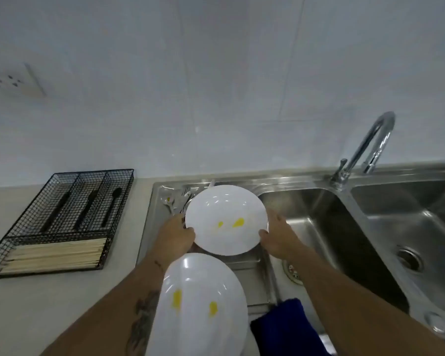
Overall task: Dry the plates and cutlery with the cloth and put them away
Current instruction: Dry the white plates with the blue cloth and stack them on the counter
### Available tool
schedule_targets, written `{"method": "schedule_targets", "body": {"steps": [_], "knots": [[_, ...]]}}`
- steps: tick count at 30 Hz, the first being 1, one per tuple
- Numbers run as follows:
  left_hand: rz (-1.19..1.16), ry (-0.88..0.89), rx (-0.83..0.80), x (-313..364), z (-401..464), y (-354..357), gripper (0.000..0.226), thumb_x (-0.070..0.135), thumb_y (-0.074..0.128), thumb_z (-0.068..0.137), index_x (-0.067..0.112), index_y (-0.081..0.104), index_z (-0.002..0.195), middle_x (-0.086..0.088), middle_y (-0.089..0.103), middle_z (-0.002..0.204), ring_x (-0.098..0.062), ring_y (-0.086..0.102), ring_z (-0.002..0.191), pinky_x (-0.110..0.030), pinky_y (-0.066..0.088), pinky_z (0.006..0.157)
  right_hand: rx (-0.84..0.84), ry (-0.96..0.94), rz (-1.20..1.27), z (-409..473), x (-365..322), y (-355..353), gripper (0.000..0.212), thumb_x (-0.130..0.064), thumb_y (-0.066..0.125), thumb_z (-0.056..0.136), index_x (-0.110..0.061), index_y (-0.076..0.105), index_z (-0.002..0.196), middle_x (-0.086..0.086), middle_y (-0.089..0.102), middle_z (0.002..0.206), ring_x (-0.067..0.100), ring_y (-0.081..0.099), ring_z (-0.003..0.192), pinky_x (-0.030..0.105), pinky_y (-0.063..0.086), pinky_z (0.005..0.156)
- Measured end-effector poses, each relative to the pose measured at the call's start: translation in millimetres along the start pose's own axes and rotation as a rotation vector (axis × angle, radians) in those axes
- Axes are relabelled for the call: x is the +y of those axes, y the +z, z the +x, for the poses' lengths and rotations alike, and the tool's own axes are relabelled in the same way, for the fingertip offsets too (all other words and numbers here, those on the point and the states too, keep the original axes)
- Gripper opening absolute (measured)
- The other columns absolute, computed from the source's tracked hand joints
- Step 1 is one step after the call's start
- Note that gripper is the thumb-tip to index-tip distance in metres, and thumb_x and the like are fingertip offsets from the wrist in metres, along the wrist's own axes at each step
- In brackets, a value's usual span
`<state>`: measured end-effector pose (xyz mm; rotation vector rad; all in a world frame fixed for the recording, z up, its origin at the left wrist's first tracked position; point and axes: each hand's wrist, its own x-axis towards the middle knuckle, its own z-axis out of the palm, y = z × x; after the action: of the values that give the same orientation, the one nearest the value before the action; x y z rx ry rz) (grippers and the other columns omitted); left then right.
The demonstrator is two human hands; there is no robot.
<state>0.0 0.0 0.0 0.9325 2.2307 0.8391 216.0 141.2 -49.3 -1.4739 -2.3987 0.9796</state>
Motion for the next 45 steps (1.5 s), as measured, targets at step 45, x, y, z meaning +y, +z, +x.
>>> {"method": "schedule_targets", "body": {"steps": [45], "knots": [[-0.736,0.136,0.171,-66,-126,-67,0.068,-0.009,0.038,0.083,0.027,0.054,0.139,0.003,0.058,0.134,-0.019,0.056,0.121,-0.04,0.046,0.106,0.399,0.048,0.427,-207,-100,19,0.038,-0.014,0.049,0.097,-0.024,0.05,0.134,-0.01,0.059,0.099,0.006,0.058,0.086,0.023,0.048,0.074]]}}
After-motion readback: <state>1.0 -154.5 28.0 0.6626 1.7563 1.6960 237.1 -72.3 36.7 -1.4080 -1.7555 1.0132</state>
